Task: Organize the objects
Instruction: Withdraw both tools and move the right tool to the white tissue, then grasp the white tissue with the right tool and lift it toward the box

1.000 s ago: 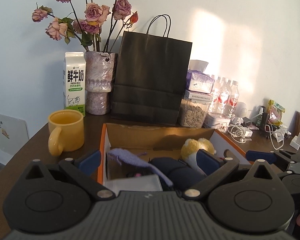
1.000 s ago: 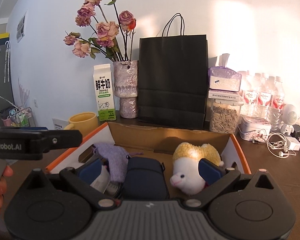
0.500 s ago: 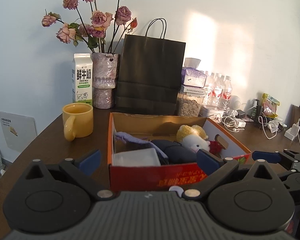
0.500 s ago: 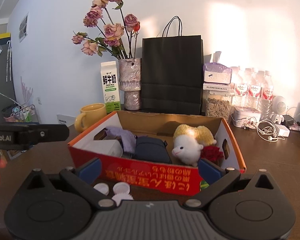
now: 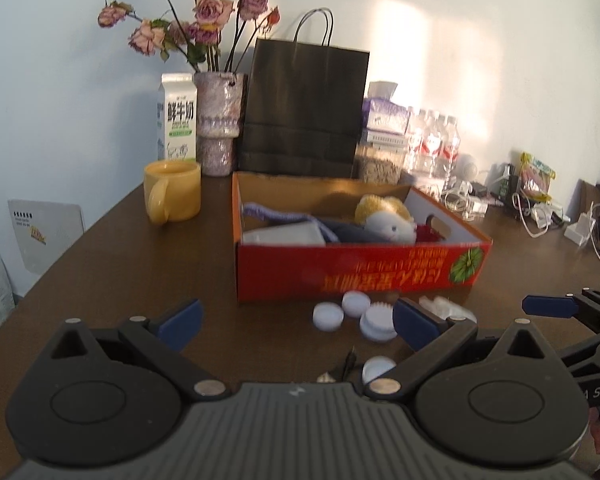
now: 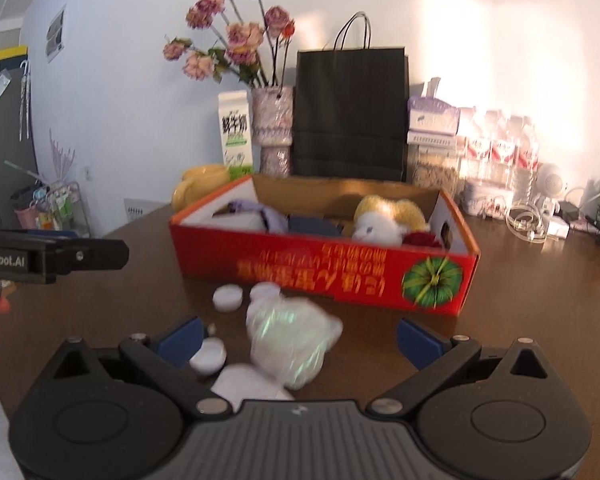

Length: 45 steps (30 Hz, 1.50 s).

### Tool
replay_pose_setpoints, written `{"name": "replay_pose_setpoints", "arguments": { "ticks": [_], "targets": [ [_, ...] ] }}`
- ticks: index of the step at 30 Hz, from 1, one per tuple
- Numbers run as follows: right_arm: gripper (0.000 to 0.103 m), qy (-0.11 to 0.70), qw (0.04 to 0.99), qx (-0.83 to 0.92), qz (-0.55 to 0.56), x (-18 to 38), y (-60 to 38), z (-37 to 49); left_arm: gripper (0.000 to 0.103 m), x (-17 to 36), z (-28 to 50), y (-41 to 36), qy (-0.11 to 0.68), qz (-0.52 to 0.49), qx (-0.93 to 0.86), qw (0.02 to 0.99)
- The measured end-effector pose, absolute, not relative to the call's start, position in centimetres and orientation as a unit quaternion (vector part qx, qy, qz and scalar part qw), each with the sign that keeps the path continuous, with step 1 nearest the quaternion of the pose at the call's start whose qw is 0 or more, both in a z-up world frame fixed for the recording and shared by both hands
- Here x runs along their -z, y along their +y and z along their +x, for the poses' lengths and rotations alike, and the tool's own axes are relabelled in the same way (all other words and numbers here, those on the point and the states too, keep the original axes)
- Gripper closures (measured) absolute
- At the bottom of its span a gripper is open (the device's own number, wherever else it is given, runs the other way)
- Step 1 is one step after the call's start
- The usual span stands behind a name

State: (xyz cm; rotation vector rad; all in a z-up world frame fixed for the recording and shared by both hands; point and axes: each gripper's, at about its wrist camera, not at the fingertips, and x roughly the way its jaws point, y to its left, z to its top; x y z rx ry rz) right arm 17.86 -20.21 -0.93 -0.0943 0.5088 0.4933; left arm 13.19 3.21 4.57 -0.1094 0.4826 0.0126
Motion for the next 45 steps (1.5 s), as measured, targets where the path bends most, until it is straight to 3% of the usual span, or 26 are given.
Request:
{"name": "replay_pose_setpoints", "arguments": {
  "ticks": [21, 26, 30, 45],
  "targets": [
    [0.000, 0.317, 0.908, -0.259, -0.092, 6.2, -17.2, 15.6, 0.000, -0.5, 10.6, 4.6, 0.294, -0.070, -0.009, 0.953],
    [0.009, 0.314, 0.905, -0.273, -0.089, 6.1, -17.3, 15.7, 0.000, -0.3, 10.7, 4.7, 0.298, -0.073, -0.010, 0.952],
    [0.027, 0.308, 0.904, -0.283, -0.091, 5.8, -17.3, 15.6, 0.000, -0.1, 10.8, 4.7, 0.300, -0.075, -0.008, 0.951],
    [0.031, 0.288, 0.905, -0.305, -0.076, 5.1, -18.0, 14.9, 0.000, 0.1, 11.1, 4.7, 0.306, -0.074, -0.012, 0.949]
  ]
}}
